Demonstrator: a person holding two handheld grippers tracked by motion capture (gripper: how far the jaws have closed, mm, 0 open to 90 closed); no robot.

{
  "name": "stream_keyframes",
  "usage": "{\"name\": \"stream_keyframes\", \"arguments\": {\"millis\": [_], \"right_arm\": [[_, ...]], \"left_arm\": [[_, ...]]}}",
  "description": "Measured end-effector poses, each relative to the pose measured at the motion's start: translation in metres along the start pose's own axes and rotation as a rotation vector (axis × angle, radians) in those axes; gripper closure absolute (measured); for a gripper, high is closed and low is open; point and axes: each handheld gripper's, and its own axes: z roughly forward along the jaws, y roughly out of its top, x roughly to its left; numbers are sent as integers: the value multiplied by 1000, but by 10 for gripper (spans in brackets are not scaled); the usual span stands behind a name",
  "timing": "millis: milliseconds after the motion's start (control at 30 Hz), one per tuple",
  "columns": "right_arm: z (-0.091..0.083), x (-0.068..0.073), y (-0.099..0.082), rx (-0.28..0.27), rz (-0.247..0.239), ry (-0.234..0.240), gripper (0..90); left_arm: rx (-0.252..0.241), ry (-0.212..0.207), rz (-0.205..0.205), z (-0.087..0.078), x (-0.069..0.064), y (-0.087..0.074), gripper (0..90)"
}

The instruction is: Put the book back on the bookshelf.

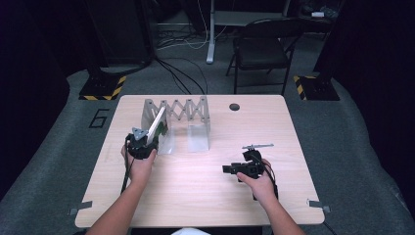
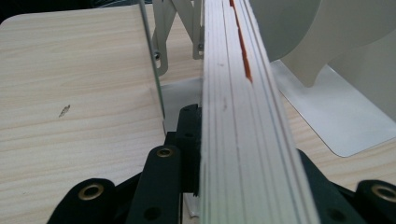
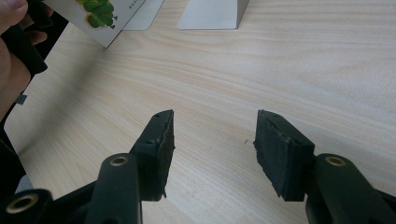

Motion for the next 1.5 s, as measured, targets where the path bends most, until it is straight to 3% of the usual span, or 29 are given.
{"name": "stream_keyframes", "arguments": {"millis": [733, 967, 1167, 1267, 1500], "right_arm": [[2, 0, -1, 6, -4, -3, 464], [2, 0, -1, 5, -7, -4, 463], [2, 1, -1, 6, -2, -3, 463], [1, 0, -1, 5, -1, -4, 463], [0, 0, -1, 0, -3, -4, 462]], "left_arm": [[-47, -25, 25, -17, 0, 6, 683], [-39, -38, 20, -26, 0, 8, 663], [-32, -63, 14, -37, 1, 9, 636], [-24, -70, 38, -44, -1, 8, 617], [-39, -99, 50, -64, -2, 8, 615]]}}
